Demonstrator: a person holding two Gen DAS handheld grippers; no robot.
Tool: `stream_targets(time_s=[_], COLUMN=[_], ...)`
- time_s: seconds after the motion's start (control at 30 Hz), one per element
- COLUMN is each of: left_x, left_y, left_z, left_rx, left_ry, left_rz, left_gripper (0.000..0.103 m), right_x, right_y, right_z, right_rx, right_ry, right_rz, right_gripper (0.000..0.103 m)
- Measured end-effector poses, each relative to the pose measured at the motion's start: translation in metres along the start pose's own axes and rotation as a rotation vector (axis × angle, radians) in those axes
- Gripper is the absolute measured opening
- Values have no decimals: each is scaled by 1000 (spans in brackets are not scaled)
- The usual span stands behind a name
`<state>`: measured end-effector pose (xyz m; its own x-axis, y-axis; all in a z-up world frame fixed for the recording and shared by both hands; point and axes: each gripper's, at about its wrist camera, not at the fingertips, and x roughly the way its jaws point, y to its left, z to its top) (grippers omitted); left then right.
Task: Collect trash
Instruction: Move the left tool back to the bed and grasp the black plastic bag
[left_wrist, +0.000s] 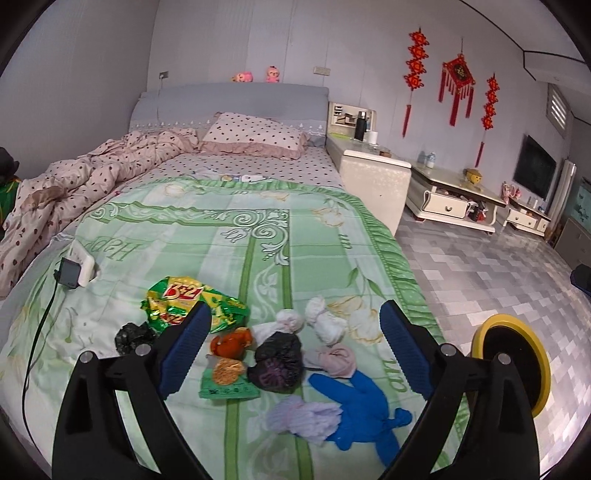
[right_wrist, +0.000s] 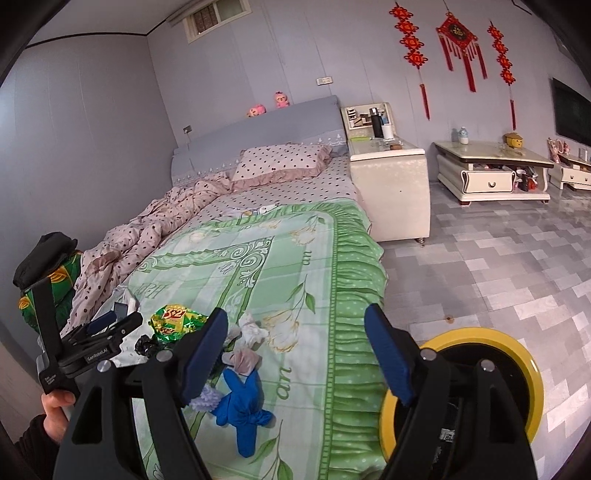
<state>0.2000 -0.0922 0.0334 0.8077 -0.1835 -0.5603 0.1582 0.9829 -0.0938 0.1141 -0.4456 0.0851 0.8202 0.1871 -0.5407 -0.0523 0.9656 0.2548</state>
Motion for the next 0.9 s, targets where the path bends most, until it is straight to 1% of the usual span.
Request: stream_targets(time_s=[0.2, 0.33, 0.47, 0.6, 0.73, 0.9], left_x=[13, 25, 39, 54, 73, 99], left_y=[54, 89, 118, 149, 172, 197], left_z=[-11, -20, -30, -39, -50, -65], left_rx=[-48, -89, -101, -148, -173, -206], left_ry=[28, 50, 77, 109, 144, 191], left_rz=[94, 142, 195, 226, 258, 287], left_gripper=[88, 88, 88, 88, 88, 88], right_x=[27, 45, 63, 84, 108, 138], right_y=[31, 52, 76, 95, 113, 131], right_z=[-15, -25, -38, -49, -62, -84], right_rx=[-44, -73, -109, -137, -170, -223], right_ry=[60, 108, 154, 200, 249, 311], right_rz=[50, 86, 120, 146, 166, 166], right_gripper=[73, 73, 73, 73, 73, 73])
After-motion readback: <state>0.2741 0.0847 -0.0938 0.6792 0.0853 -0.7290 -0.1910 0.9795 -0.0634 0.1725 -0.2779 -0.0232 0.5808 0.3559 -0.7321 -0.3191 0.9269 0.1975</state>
